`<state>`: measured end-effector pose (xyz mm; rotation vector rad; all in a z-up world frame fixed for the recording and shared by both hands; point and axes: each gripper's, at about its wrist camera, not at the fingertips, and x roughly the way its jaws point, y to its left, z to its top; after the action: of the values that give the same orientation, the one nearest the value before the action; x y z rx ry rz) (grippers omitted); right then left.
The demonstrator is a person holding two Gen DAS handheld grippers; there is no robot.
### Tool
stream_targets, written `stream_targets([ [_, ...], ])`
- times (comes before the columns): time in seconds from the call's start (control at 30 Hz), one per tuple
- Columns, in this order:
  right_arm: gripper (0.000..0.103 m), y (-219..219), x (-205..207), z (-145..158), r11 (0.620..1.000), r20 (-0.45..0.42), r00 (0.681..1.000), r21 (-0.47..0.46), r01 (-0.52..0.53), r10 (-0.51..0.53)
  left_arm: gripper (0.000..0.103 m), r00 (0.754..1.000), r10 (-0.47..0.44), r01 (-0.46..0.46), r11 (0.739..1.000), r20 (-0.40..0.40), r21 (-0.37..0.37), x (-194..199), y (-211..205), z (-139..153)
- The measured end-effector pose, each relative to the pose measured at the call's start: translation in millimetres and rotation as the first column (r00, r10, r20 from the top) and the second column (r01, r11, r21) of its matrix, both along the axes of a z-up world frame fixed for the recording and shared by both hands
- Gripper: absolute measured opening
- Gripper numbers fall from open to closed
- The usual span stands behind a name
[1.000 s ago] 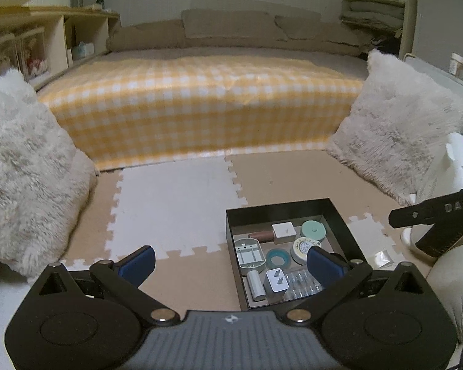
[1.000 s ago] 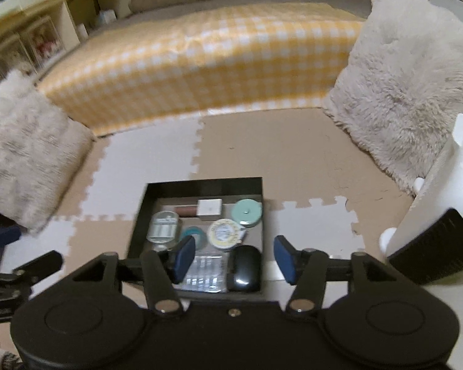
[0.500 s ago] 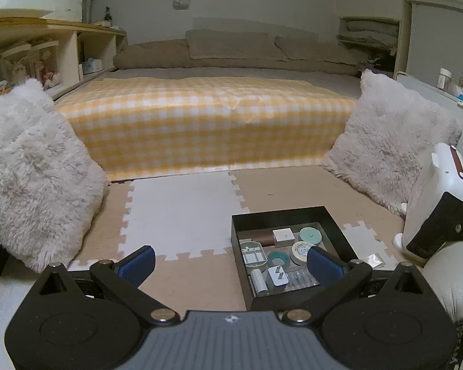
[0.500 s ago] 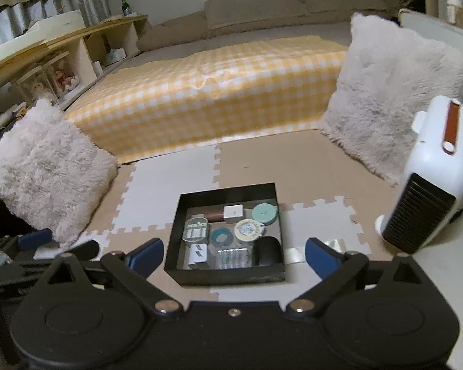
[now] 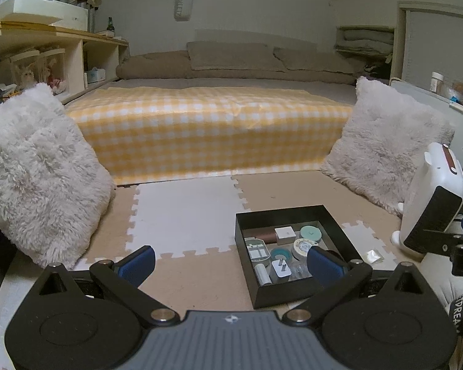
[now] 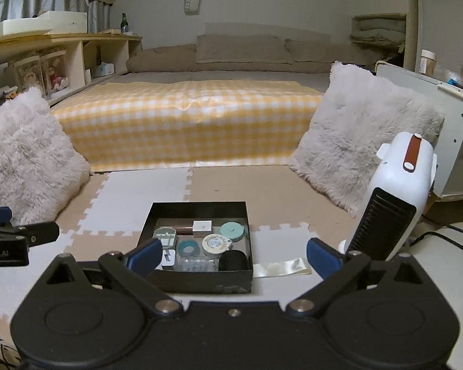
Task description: Organize rigid objects
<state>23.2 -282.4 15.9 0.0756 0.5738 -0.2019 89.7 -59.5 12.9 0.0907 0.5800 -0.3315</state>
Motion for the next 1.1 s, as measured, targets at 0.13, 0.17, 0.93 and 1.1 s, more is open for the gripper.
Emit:
stream_targets([
  [0.13, 0.102, 2.3, -1.8, -2.5, 1.000, 0.017, 1.000, -0.017, 0.016, -0.016, 0.103, 1.000, -0.001, 0.001, 1.000, 0.006, 0.003, -3.5, 1.1, -5.1],
  [0.17, 0.102, 3.1, -1.5, -5.0, 1.000, 0.013, 1.000, -0.021, 0.016, -0.015, 0.103, 1.000, -0.002, 0.001, 1.000, 0.007, 0.005, -4.2, 0.9, -6.3],
  [0.93, 0.102, 8.4, -4.2, -10.4, 0.999, 0.018, 1.000, -0.036, 0.006, -0.005, 0.103, 0.999, 0.028, -0.028, 1.000, 0.029, -0.007, -8.0, 8.1, -8.2],
  [1.1, 0.102, 8.2, -4.2, -10.3, 0.999, 0.020, 1.000, -0.036, 0.008, -0.007, 0.103, 0.999, 0.027, -0.026, 1.000, 0.028, -0.005, -9.2, 6.9, -7.5],
])
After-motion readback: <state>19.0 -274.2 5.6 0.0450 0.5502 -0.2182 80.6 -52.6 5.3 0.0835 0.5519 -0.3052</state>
